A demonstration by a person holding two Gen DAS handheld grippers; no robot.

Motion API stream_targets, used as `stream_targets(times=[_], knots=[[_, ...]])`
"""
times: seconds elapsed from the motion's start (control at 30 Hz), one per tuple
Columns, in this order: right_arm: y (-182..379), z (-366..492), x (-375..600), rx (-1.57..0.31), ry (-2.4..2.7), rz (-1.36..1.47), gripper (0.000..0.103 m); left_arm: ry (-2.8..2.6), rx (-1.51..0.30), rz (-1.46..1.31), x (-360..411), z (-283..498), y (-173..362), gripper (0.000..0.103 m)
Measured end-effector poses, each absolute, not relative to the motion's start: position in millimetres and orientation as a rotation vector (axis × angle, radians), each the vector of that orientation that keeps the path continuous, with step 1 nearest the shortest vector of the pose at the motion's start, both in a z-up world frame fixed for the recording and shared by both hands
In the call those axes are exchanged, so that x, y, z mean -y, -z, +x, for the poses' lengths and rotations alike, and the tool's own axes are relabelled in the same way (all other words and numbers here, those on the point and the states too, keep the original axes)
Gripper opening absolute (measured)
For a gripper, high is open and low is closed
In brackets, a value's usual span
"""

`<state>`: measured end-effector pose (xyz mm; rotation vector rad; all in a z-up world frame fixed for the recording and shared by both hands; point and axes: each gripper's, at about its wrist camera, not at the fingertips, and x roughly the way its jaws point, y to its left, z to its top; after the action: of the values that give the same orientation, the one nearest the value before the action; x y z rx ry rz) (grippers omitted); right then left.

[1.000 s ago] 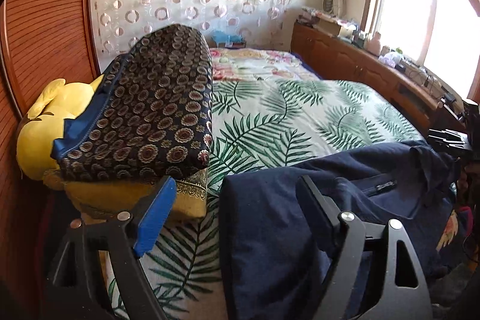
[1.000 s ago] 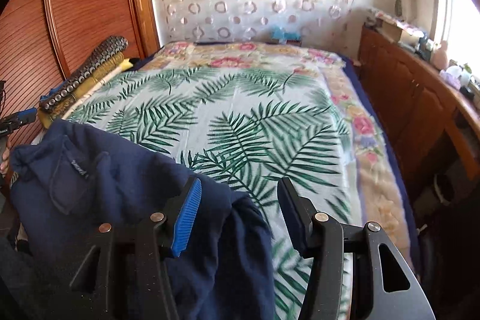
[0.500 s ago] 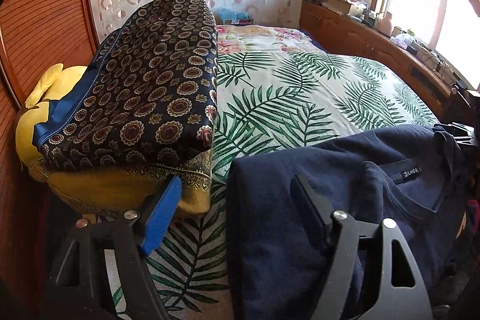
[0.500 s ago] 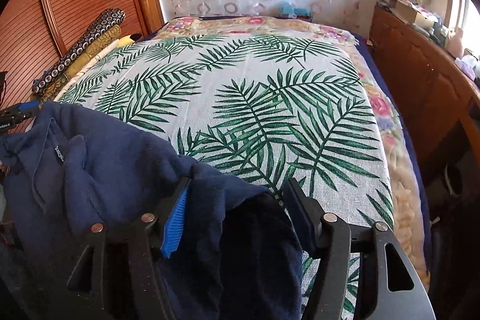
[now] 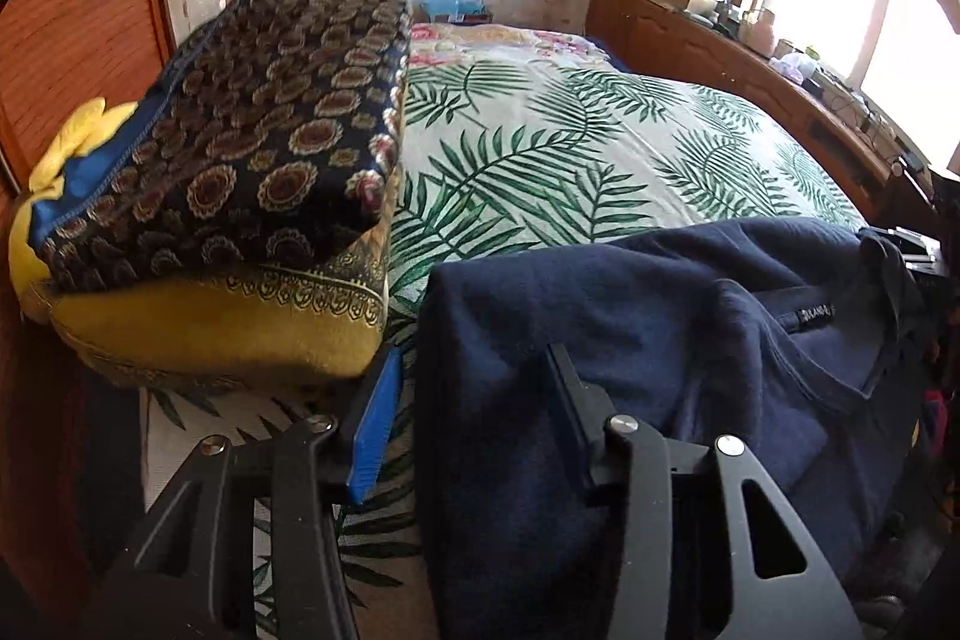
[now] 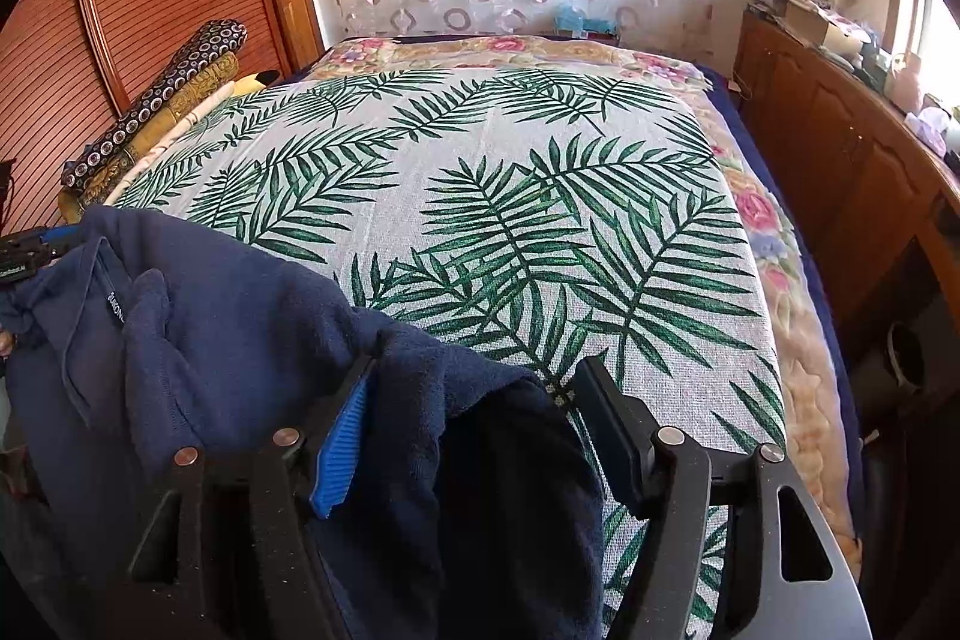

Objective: Fold small clothes

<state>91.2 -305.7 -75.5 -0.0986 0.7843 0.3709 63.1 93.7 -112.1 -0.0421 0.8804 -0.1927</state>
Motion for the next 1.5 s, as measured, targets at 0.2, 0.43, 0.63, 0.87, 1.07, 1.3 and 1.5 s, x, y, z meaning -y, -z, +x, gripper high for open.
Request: stream_targets(times=[0.2,0.43,0.63,0.87,1.07,1.3,1.5], knots=[[76,90,301,-0.792,-0.391,-0.131,0.067,0.221,-0.896,-0.063,-93,68,115,0.050],[73,79,290,-0.806,-0.471,-0.161,0.020,0.282,-0.903,-0.074,-85,71,113,0.022],[48,44,293,-0.726,-0.507,-0.126,0.015,0.336,-0.786,-0.090,-79,39,72,0.008],[-15,-24,321,-0.557,-0.450,-0.041,0.014,0.411,-0.585,-0.113,-71,-17,0,0.008],[-68,-66,340,-0.444,-0.437,-0.043,0.013,0.452,-0.438,-0.108,-72,-47,-63,0.007],[-133,-111,347,-0.339,-0.461,-0.090,0.013,0.538,-0.287,-0.159,-81,-81,-120,0.007],[-183,-152,349,-0.243,-0.481,-0.140,0.013,0.512,-0.198,-0.130,-86,-97,-157,0.007]])
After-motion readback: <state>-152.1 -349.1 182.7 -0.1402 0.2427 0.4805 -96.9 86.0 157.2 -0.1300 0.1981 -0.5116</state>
